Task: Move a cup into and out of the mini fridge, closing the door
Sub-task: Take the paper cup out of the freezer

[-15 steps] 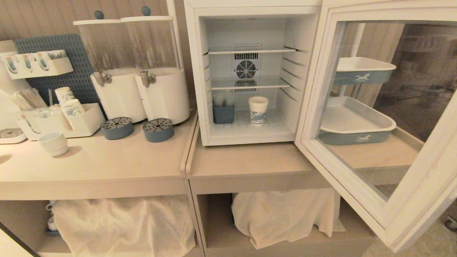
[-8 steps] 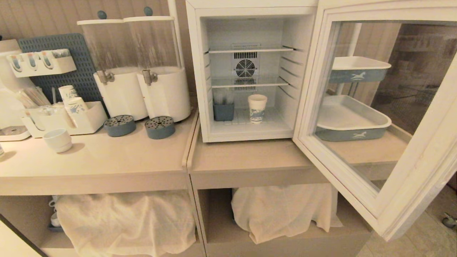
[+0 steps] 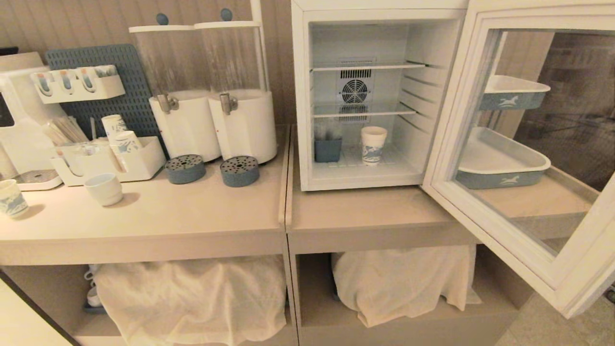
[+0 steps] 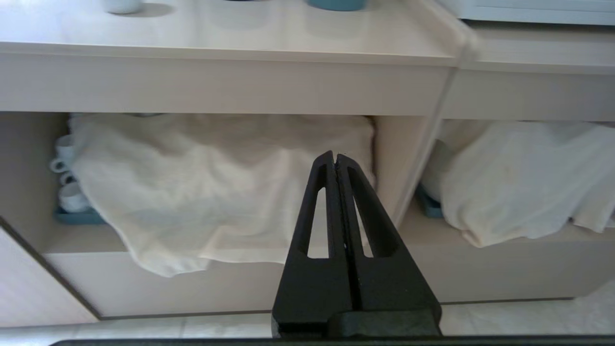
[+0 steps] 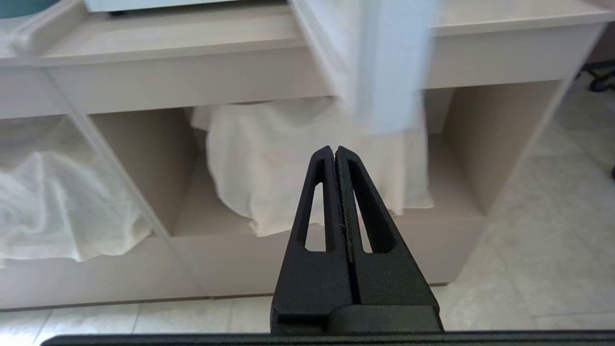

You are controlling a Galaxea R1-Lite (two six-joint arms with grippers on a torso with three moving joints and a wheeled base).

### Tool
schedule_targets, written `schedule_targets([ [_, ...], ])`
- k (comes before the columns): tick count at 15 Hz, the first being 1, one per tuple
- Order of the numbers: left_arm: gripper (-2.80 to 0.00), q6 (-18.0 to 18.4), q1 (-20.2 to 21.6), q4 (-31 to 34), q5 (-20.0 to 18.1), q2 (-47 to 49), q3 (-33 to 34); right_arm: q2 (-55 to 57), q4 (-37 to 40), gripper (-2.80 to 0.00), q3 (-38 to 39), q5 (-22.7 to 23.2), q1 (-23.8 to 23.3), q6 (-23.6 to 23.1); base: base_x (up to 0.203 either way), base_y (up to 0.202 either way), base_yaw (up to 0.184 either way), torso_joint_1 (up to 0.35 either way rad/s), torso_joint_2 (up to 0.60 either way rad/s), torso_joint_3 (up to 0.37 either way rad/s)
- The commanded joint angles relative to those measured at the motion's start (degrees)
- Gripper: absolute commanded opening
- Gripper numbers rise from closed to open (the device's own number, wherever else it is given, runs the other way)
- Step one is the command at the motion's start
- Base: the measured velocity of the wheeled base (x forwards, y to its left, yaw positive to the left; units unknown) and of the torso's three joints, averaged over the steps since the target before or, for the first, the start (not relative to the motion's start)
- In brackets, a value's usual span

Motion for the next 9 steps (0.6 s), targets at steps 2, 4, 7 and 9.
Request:
schedule_targets([
  [2, -2.8, -0.04, -0.02, 0.03, -0.02, -0.19, 2.29, 0.08, 0.01, -2.8, -0.02, 0.04, -0.01, 0.0, 0.0, 0.196, 0.001, 0.002, 0.0, 0.001],
  [4, -2.8, 0.02, 0.04, 0.02, -0.02, -0.19, 2.29, 0.08, 0.01, -2.8, -0.02, 0.04, -0.01, 0.0, 0.0, 0.193, -0.001, 0.007, 0.0, 0.003],
  [7, -2.8, -0.04, -0.04, 0.08, -0.02, -0.19, 2.29, 0.08, 0.01, -2.8, -0.02, 0.04, -0.01, 0.0, 0.0, 0.193, 0.0, 0.0, 0.0, 0.004],
  [9, -2.8, -0.04, -0.02, -0.01, -0.02, -0.19, 2.29, 0.08, 0.01, -2.8, -0.02, 0.04, -0.01, 0.0, 0.0, 0.193, 0.0, 0.003, 0.0, 0.003],
])
